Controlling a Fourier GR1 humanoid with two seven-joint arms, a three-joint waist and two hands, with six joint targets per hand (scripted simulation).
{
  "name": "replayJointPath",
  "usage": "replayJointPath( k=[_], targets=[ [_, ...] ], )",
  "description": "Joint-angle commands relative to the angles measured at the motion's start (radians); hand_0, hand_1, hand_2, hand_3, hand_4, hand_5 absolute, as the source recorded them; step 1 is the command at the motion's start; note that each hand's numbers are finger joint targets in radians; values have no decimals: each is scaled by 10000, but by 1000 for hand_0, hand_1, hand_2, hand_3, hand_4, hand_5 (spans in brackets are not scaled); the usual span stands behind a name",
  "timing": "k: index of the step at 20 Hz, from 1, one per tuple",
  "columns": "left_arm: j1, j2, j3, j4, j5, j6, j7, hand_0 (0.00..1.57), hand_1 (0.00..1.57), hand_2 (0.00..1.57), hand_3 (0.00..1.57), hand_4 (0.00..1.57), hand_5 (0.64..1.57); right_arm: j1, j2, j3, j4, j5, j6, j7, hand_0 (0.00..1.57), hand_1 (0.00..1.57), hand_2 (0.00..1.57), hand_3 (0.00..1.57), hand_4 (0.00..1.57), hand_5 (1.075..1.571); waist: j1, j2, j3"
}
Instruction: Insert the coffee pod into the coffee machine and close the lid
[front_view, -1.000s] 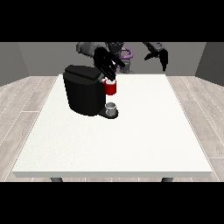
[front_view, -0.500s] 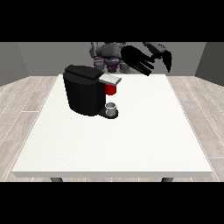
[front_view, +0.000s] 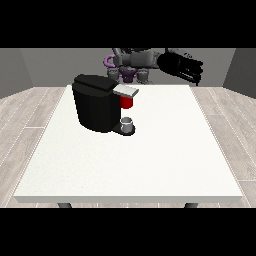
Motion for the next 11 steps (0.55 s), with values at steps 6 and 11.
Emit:
replayJointPath(
  k=[6,11],
  targets=[
    [703,268,549,389,259,37,-189,0,0,0,0,322,1571,358,1686,880,-26,-135,-48,-1378,0,0,0,0,172,1571,-1243,-995,-16],
    [2095,57,555,534,40,424,-532,0,0,0,0,266,1571,2030,2746,1626,-281,-327,263,-2509,0,0,0,0,259,1571,-2333,-1906,-13]
  ],
)
